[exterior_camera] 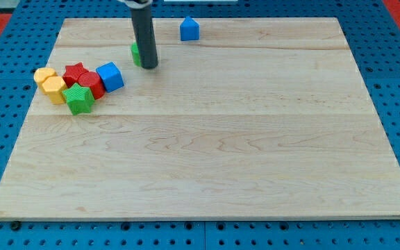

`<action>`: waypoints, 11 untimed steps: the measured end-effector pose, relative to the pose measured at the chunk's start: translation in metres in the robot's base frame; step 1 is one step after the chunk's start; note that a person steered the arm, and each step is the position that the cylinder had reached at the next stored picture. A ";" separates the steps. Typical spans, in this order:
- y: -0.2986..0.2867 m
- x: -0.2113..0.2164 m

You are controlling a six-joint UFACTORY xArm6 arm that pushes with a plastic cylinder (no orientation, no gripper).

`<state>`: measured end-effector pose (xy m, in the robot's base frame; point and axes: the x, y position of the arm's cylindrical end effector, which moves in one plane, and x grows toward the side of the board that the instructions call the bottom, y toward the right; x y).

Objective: Push the green circle into the blue triangle

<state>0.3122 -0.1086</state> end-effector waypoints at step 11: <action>0.037 -0.065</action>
